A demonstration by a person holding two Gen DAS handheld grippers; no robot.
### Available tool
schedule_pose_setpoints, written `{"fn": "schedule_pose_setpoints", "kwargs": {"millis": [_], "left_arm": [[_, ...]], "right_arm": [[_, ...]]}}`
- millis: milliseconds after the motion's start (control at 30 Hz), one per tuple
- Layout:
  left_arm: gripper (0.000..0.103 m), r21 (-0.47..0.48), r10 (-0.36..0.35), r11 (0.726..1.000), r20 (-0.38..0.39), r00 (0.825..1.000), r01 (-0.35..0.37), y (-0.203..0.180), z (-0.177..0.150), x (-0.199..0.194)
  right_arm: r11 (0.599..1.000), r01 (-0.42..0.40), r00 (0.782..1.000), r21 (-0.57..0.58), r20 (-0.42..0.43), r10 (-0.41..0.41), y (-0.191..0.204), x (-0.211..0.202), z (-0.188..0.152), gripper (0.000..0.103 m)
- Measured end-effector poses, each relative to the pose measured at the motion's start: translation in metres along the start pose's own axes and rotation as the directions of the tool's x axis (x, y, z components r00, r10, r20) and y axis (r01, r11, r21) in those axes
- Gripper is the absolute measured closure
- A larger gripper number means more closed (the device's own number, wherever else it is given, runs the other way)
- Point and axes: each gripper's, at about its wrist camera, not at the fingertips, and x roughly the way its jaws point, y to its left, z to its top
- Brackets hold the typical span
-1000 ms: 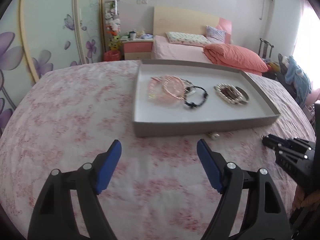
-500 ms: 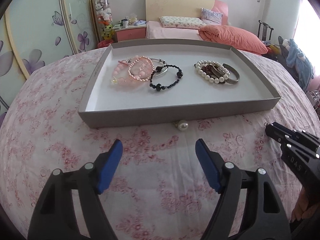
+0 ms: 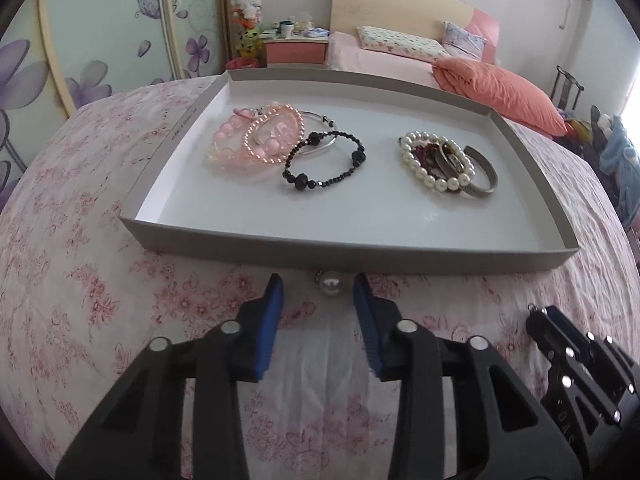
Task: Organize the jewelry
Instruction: 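Grasp the other pearl earring with the left tool while the right tool holds its earring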
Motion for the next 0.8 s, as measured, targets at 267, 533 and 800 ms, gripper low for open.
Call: {"fn": "schedule_pose_setpoints", "kwargs": {"millis": [267,533,800], "left_arm": [[0.089,0.009,0.011,1.000,0.009,1.000,-0.011,0.000,-0.001,-0.001],[0.089,0.086,-0.011,0.996,0.013,1.000,0.010,0.030,-0.016,-0.014],[0.089,0.128,-0.003,0.992,0.049,0.999,-0.003,0.067,-0.027,-0.022]], "right_arm": [[1.000,0.001,1.000,-0.001,0.000,-0.001,0.000,0.000,0.000,0.088],[0.999,0.007,1.000,-0.048,-0.001,-0.007,0.010,-0.001,-0.002,0.088],[0.994,-0.024,1.000,-0.108,-0.005,0.023,0.027,-0.003,-0.006,0.088]]}}
